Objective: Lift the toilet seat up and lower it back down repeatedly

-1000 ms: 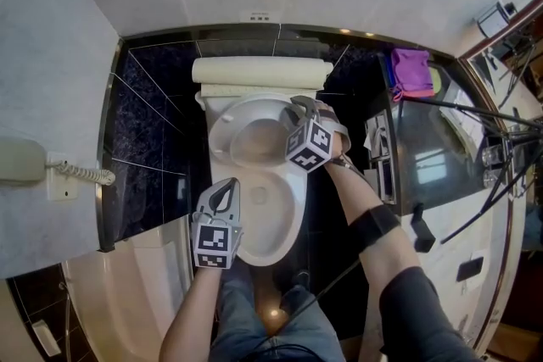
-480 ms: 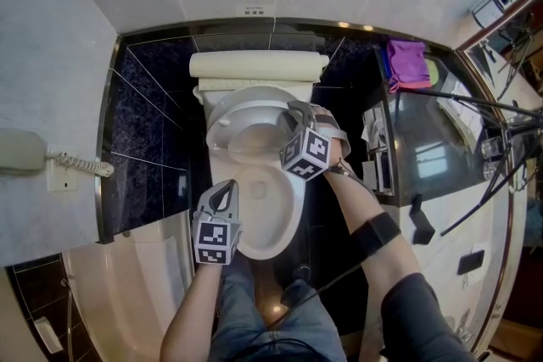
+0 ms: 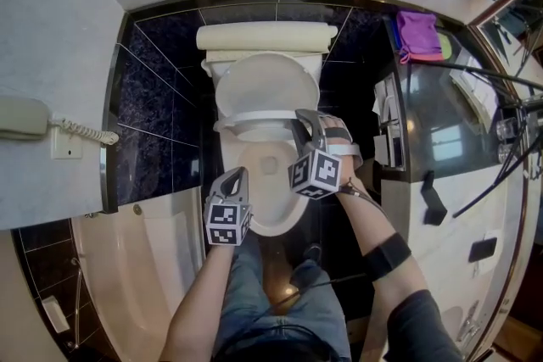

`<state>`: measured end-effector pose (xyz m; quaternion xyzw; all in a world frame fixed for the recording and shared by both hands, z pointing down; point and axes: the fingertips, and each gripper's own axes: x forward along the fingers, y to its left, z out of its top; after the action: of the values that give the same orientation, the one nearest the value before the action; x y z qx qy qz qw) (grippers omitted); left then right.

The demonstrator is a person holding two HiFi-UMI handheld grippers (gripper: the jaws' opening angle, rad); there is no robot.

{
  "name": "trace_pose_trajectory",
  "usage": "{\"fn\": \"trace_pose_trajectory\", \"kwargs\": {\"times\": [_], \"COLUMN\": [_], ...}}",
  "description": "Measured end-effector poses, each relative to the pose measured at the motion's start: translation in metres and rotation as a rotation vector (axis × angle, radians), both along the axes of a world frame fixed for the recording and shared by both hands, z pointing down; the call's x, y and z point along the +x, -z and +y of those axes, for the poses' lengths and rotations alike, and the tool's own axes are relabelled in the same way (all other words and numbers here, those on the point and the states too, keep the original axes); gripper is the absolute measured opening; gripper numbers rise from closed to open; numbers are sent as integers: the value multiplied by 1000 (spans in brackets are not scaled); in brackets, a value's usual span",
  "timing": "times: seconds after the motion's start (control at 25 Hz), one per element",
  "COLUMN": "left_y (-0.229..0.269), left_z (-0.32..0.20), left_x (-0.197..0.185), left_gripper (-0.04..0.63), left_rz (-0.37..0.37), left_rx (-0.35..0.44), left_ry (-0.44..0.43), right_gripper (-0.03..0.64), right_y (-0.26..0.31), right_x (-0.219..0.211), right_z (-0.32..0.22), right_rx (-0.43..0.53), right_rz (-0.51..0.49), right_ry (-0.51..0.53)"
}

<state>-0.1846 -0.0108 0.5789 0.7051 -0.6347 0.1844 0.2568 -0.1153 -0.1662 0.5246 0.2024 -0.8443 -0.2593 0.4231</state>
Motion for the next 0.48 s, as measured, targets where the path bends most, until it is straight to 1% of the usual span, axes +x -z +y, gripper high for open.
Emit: {"fn": "trace_pose_trajectory", "kwargs": {"times": [0.12, 0.28, 0.48], "left_y": [-9, -14, -24], "left_z": [8, 17, 29], "left_x": [2, 13, 28], "left_gripper": [0, 0, 0], "left_rz": [-9, -8, 5], "left_rx": [-17, -20, -37], "left_ry": [20, 31, 31], "right_gripper": [97, 94, 87], "right_y": [-5, -14, -33], "right_x": [9, 23, 38], "right_z": [29, 68, 118], "right_rx": [14, 46, 34], "right_rz": [15, 50, 88], "right_ry": [24, 58, 98]}}
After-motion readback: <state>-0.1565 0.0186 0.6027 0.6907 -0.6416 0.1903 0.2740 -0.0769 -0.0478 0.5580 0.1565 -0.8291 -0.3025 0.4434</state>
